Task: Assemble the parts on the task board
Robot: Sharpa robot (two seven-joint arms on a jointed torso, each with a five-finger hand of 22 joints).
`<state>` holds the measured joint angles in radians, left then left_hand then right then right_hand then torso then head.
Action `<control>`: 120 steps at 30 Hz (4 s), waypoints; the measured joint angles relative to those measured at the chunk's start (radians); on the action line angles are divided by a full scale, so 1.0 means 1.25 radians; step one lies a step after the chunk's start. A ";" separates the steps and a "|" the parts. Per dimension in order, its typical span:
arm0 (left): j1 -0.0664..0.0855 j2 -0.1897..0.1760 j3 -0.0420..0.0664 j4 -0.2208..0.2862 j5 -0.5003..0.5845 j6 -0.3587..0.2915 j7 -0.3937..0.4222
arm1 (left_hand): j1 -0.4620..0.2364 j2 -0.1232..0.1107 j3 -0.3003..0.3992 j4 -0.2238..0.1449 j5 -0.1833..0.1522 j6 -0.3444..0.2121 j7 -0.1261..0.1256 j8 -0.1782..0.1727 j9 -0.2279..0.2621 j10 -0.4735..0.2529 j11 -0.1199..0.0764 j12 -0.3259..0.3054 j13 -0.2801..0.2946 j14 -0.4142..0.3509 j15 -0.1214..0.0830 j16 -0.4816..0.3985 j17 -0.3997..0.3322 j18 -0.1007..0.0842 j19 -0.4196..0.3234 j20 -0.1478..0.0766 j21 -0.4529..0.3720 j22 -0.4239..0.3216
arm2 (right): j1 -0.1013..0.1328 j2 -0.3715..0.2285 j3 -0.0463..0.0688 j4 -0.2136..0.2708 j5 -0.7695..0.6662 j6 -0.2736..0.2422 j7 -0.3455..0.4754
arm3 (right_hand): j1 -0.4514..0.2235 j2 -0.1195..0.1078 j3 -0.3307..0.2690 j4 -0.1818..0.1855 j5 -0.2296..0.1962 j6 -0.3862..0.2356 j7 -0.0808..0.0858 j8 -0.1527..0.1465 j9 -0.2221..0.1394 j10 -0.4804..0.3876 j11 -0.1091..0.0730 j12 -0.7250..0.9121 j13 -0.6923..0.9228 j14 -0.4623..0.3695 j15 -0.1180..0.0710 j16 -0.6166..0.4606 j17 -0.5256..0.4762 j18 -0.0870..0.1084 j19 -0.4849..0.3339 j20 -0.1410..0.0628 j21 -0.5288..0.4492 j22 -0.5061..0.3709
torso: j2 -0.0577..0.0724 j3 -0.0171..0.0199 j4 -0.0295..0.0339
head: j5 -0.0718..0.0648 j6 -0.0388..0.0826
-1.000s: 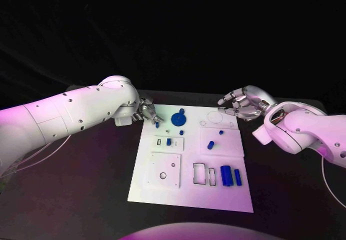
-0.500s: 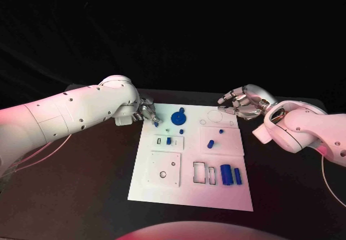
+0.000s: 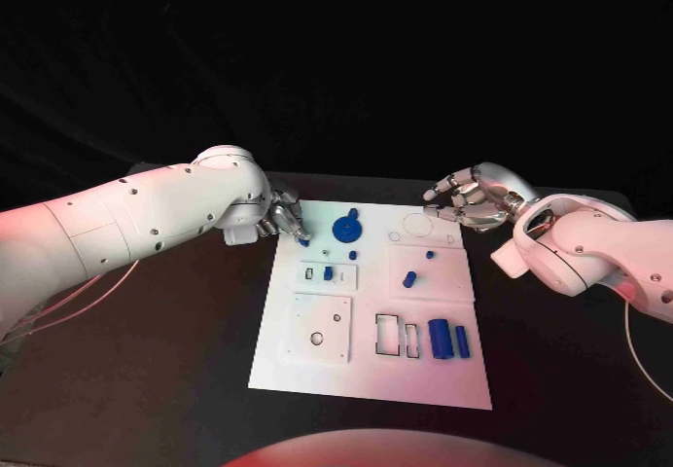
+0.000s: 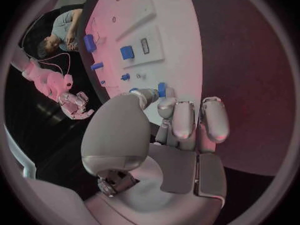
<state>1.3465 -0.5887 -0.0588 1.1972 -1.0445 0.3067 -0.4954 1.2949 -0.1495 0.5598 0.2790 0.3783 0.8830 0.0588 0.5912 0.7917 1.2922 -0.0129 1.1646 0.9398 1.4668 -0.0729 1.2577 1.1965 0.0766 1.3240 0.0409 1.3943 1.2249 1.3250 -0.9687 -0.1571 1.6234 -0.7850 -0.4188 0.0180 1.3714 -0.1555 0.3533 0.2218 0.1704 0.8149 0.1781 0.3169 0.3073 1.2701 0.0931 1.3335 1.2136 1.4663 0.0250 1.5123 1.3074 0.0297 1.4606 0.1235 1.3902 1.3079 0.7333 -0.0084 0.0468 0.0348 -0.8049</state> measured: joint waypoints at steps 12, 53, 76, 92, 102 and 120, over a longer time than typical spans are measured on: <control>0.000 -0.083 0.004 0.099 0.065 -0.038 0.000 | 0.001 -0.001 0.015 0.015 0.000 -0.003 0.003 0.018 0.000 0.004 -0.004 0.004 0.006 0.000 0.000 0.003 0.003 0.000 0.006 0.000 0.004 0.010 | 0.000 -0.002 0.000 -0.001 0.000 0.000 0.000 | 0.000 0.000 0.000 0.000 0.000 0.000 0.000 0.000 0.000 0.000 0.000 0.000 0.000 0.000 0.000 0.000 0.000 0.000 0.000 0.000 0.000 0.000 | -0.001 0.0006 0.0008 | 0.001 -0.002; -0.048 -0.146 0.004 0.284 -0.108 -0.131 -0.002 | -0.058 -0.059 0.110 0.008 -0.003 0.000 0.000 0.093 0.003 0.029 -0.020 -0.005 -0.015 -0.003 -0.009 0.003 0.005 0.000 0.026 -0.008 0.016 0.033 | -0.002 -0.002 0.000 -0.002 -0.001 0.000 0.000 | 0.000 0.000 0.000 0.000 0.000 0.000 0.000 0.000 0.000 0.000 0.000 0.000 -0.001 0.000 0.000 0.000 0.000 0.000 0.000 0.000 0.000 0.000 | 0.001 0.0000 0.0008 | 0.012 -0.009; -0.062 -0.139 0.002 0.283 -0.131 -0.118 -0.004 | -0.068 -0.069 0.122 0.007 0.000 0.001 0.000 0.106 0.004 0.033 -0.024 0.001 -0.012 0.000 -0.012 0.003 0.005 0.000 0.029 -0.011 0.016 0.036 | -0.002 -0.001 0.000 -0.002 -0.002 0.001 0.000 | 0.000 0.000 0.000 0.000 0.000 0.000 0.000 0.000 0.000 0.000 0.000 0.000 -0.001 0.000 0.000 0.000 0.000 0.000 0.000 0.000 0.000 0.000 | 0.001 -0.0008 0.0009 | 0.013 -0.014; -0.064 -0.142 0.002 0.285 -0.139 -0.096 -0.005 | -0.071 -0.071 0.122 0.007 0.000 0.005 -0.004 0.111 0.004 0.033 -0.024 0.001 -0.012 0.000 -0.012 0.003 0.005 0.000 0.029 -0.011 0.019 0.037 | -0.002 -0.002 0.000 -0.002 -0.002 0.002 -0.001 | 0.000 0.000 0.000 0.000 0.003 0.000 0.000 0.000 0.000 0.000 0.000 0.000 -0.001 0.000 0.000 0.000 0.000 0.000 0.000 0.000 -0.004 0.000 | 0.000 -0.0005 0.0015 | 0.014 -0.020; -0.065 -0.142 0.002 0.286 -0.141 -0.090 -0.005 | -0.070 -0.071 0.122 0.007 0.000 0.005 -0.004 0.110 0.020 0.033 -0.023 0.001 -0.012 0.000 -0.012 0.003 0.005 0.000 0.029 -0.011 0.019 0.037 | -0.002 -0.002 0.000 -0.002 -0.003 0.002 -0.001 | 0.000 0.000 0.000 0.000 0.003 0.000 0.000 0.000 0.000 0.000 0.000 0.000 0.000 0.000 0.000 0.000 0.000 0.000 0.000 0.000 -0.004 0.000 | 0.000 -0.0004 0.0011 | 0.015 -0.021; -0.065 -0.134 0.003 0.276 -0.140 -0.087 -0.005 | -0.095 -0.058 0.129 0.013 0.000 0.005 -0.005 0.122 0.086 0.033 -0.024 0.004 -0.009 0.000 -0.012 0.003 0.005 0.000 0.029 -0.011 0.019 0.037 | -0.002 -0.002 0.000 -0.002 -0.003 0.003 -0.001 | 0.000 0.000 0.000 0.000 0.003 0.000 0.000 0.000 0.000 0.000 0.000 -0.003 -0.001 0.000 0.000 0.000 0.000 0.000 0.000 0.000 -0.004 0.000 | 0.001 -0.0002 0.0004 | 0.015 -0.021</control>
<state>1.2653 -0.7559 -0.0553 1.5420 -1.2201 0.1976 -0.5022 1.1762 -0.2225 0.7216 0.2955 0.3777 0.8889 0.0530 0.7439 0.8992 1.3339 -0.0426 1.1694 0.9289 1.4668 -0.0874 1.2616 1.2027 0.0767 1.3597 0.0271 1.4183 1.2708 1.3221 -0.9707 -0.1575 1.6212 -0.7886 -0.4156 0.0171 1.3712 -0.1552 0.3537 0.2222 0.1741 0.8149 0.1781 0.3169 0.3072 1.2701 0.0931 1.3303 1.2121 1.4663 0.0250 1.5122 1.3073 0.0297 1.4606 0.1236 1.3854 1.3074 0.7342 -0.0086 0.0473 0.0537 -0.8317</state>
